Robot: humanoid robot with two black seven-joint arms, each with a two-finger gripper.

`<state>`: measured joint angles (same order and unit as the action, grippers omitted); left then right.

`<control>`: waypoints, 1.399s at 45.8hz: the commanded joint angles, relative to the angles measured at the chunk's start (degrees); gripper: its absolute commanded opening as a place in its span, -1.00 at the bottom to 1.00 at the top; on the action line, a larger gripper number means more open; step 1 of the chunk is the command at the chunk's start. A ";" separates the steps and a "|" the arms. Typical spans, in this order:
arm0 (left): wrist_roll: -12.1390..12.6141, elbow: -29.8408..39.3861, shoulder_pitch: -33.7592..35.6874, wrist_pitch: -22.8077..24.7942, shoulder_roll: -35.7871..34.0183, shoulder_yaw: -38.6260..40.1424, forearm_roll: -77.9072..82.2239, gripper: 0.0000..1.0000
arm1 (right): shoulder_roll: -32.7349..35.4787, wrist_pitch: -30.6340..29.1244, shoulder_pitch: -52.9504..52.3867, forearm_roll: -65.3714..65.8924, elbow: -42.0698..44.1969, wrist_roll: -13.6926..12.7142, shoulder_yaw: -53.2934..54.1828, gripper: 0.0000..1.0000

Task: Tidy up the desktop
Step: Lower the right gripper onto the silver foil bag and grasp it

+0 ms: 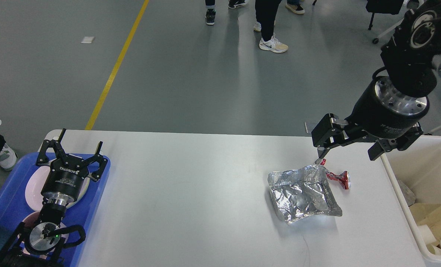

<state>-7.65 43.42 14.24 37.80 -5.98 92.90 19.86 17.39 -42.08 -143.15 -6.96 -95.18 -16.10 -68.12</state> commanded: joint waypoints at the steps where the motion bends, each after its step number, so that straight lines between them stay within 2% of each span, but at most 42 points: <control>1: 0.00 0.00 0.00 0.00 0.00 0.00 0.00 0.93 | 0.45 4.54 4.44 0.80 0.35 -0.42 0.09 1.00; 6: 0.00 0.00 0.00 0.00 0.00 0.00 0.00 0.93 | 1.16 8.14 14.80 6.15 4.29 0.28 1.84 0.88; 12: 0.00 0.00 0.00 0.00 0.00 0.00 0.00 0.93 | 1.07 10.44 31.06 12.57 16.85 0.63 3.43 0.89; 14: 0.00 0.00 0.00 0.08 0.00 0.00 0.00 0.93 | 1.07 10.61 36.07 14.07 21.86 1.68 4.39 0.88; 18: 0.00 0.00 0.00 0.00 0.00 0.00 0.00 0.93 | 0.72 10.61 43.46 18.63 29.34 6.60 5.89 0.78; 23: 0.00 0.00 0.00 0.08 0.00 0.00 0.00 0.93 | 0.46 10.70 46.55 24.70 31.11 15.30 6.50 0.75; 25: 0.00 0.00 0.00 0.00 0.00 0.00 0.00 0.93 | 0.02 11.14 47.43 25.93 31.55 16.72 6.51 0.75; 28: 0.00 0.00 0.00 0.00 0.00 0.00 0.00 0.93 | -1.56 13.85 51.46 26.73 33.82 16.37 6.07 0.77; 34: 0.09 0.00 0.00 0.00 0.00 0.00 0.00 0.93 | -9.55 17.91 62.80 26.91 46.83 16.02 5.63 0.87; 39: 0.09 0.00 0.00 0.00 0.00 0.00 0.00 0.93 | -10.00 19.31 67.55 28.66 52.55 16.02 5.80 0.86; 49: 0.09 0.00 0.00 0.00 0.00 0.00 0.00 0.93 | -10.27 24.41 72.92 31.65 57.56 15.93 5.01 0.82; 60: 0.09 0.00 0.00 0.00 0.00 0.00 0.00 0.93 | -9.91 25.11 75.73 31.83 57.83 15.84 5.01 0.82; 64: 0.00 0.00 0.00 0.00 0.00 0.00 0.00 0.93 | -9.91 27.57 77.49 31.83 58.01 15.84 5.01 0.82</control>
<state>-7.61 43.43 14.24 37.79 -5.98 92.90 19.87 7.44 -16.93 -67.64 24.87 -37.33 -0.25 -63.14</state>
